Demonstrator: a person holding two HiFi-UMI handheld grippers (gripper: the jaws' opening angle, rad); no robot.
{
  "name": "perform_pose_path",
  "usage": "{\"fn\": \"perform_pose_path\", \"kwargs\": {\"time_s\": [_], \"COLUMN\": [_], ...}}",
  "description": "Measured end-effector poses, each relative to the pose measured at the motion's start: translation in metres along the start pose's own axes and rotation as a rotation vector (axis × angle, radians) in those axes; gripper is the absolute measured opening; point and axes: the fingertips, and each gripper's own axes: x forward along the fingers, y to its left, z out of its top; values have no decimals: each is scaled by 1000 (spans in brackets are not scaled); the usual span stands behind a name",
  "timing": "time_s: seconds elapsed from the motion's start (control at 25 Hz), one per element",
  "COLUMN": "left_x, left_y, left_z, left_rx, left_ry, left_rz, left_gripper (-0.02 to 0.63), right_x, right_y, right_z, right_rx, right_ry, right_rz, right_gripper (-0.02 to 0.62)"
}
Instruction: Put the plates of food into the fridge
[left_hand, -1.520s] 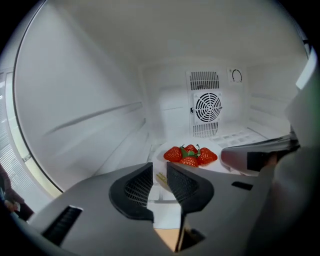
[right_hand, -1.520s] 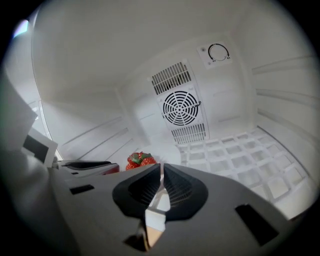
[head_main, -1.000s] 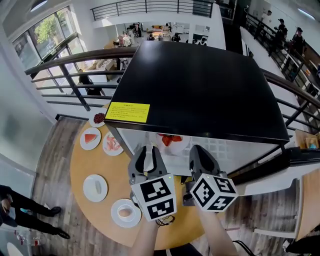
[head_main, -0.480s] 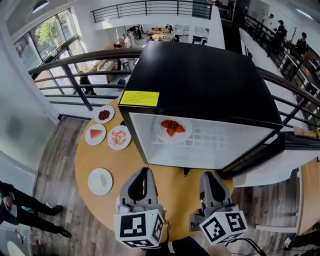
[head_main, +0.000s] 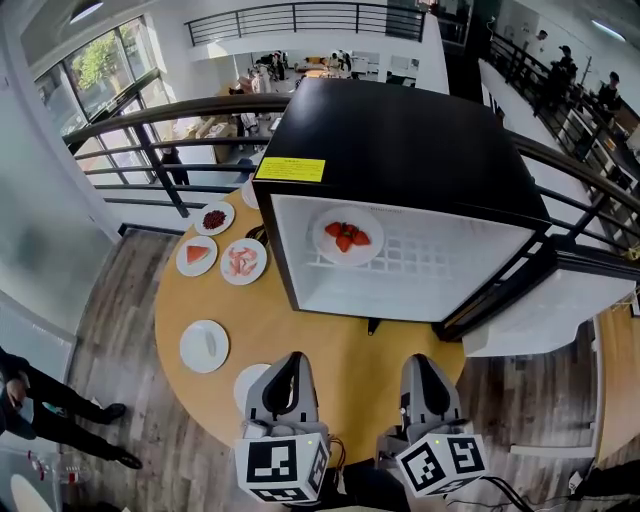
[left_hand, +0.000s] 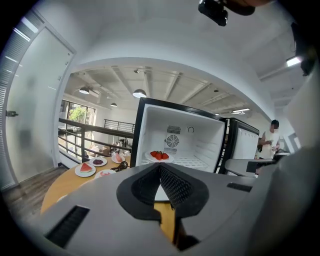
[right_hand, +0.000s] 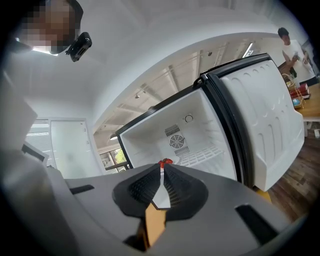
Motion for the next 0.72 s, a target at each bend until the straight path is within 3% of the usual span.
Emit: {"fn": "perform_pose_path", "kwargs": {"time_s": [0.24,0.72], "left_x": [-13,-43], "left_y": [2,49], "left_z": [-13,-19], "left_rx": [-14,-58], "left_ry": [11,8], "left_rz": [10,162], "left_gripper": [8,8], "right_x": [-12,-9], "right_y": [5,9], "right_z": [-12,-26], "right_rx": [-1,3], "right_ry": [20,66], "right_rz": [5,42], "right_gripper": [29,29]}}
